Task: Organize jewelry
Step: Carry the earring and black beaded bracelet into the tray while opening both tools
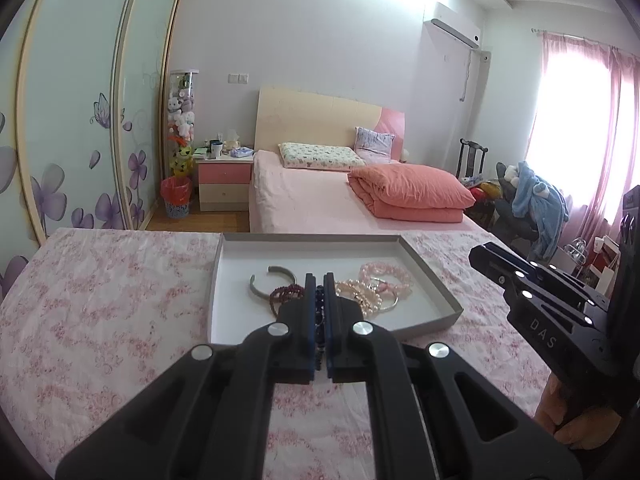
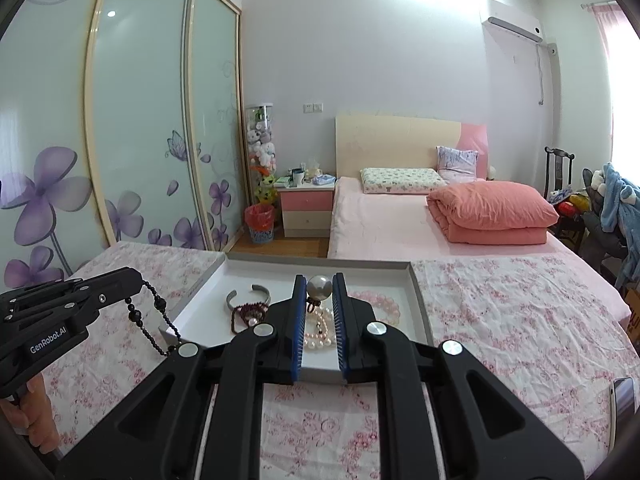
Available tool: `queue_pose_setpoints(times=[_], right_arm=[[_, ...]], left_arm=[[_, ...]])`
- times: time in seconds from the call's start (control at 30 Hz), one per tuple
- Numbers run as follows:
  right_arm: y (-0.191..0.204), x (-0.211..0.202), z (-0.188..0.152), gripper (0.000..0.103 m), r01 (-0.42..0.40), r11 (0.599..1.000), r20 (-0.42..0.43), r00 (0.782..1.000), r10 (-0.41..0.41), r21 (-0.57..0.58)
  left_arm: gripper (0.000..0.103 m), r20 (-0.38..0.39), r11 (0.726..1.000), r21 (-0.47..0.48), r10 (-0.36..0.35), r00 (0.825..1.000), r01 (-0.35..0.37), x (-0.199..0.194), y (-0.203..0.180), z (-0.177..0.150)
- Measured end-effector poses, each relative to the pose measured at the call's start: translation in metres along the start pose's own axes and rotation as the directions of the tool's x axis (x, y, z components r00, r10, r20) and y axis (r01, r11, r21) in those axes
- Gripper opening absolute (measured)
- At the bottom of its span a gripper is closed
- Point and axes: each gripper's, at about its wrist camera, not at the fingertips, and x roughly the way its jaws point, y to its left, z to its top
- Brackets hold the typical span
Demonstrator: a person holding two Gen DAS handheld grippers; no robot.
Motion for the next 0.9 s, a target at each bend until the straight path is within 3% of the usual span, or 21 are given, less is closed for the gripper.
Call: queue_pose_setpoints(times=[0.37,0.53,0.9], right_arm=[[-0.016,0.039,0.022,0.014,-0.006,0.999,0.049,0.999,0.003,0.054],[-0.024,0.068,0.025,0.014,-0.01,0.995,0.016,1.0,0.008,0.101],[-0.029,0.116,0.009,0.014,-0.021,0.991,-0.098,0.995,0.034,0.134]], left_arm=[[0.005,0.02,0.999,-0.034,-0.017,1.0,0.017,0.039,0.007,0.037],[0.005,0.016,0.999,-0.034,-0.006,1.0,0.006,0.061,0.008,0.045],[0.005,-0.07,0.999,-0.049,0.006,0.998,-0.009,0.111,0.017,0.034]])
